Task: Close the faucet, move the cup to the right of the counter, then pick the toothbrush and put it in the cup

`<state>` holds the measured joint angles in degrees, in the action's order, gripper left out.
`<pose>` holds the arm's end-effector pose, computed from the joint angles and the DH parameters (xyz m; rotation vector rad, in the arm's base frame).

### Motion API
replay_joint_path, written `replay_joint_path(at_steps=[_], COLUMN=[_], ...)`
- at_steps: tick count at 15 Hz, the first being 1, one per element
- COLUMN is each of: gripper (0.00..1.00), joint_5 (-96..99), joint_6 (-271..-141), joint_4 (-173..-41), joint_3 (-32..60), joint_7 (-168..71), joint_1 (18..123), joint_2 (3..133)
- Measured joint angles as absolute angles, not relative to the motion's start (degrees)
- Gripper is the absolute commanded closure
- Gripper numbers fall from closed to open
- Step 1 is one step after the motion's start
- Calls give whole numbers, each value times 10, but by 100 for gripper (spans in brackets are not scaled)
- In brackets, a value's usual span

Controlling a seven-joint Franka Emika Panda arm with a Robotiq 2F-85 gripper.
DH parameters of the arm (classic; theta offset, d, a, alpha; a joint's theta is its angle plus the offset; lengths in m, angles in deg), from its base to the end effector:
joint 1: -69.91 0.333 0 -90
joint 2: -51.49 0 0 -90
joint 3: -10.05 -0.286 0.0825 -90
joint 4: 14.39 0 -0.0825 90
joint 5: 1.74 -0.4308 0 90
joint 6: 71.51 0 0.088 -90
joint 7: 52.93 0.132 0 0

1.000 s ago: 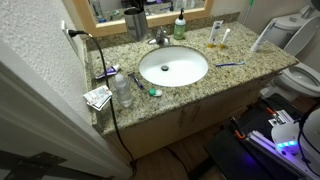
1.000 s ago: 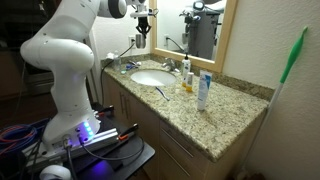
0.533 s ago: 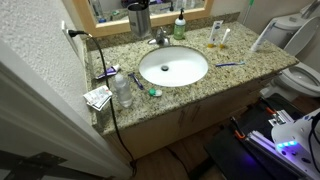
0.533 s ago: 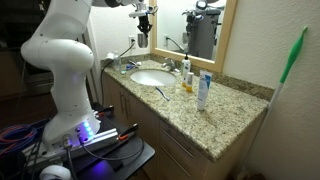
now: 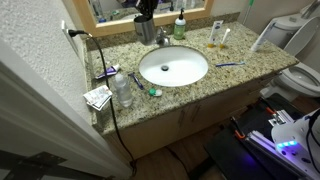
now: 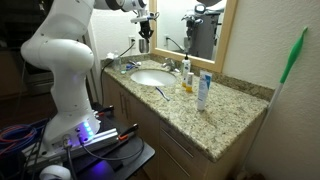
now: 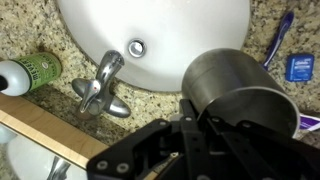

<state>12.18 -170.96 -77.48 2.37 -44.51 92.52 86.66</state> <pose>0.6829 0.3380 0.4131 2.9356 0.5850 0.1156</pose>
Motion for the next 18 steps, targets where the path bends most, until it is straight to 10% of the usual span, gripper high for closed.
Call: replay_joint_path(at_steps=[18], gripper=[98], joint_5=[-2], joint_6=[-2105], joint_4=[-1276], joint_3=[44], joint_7=[-228], joint_1=[857], joint_2=[633])
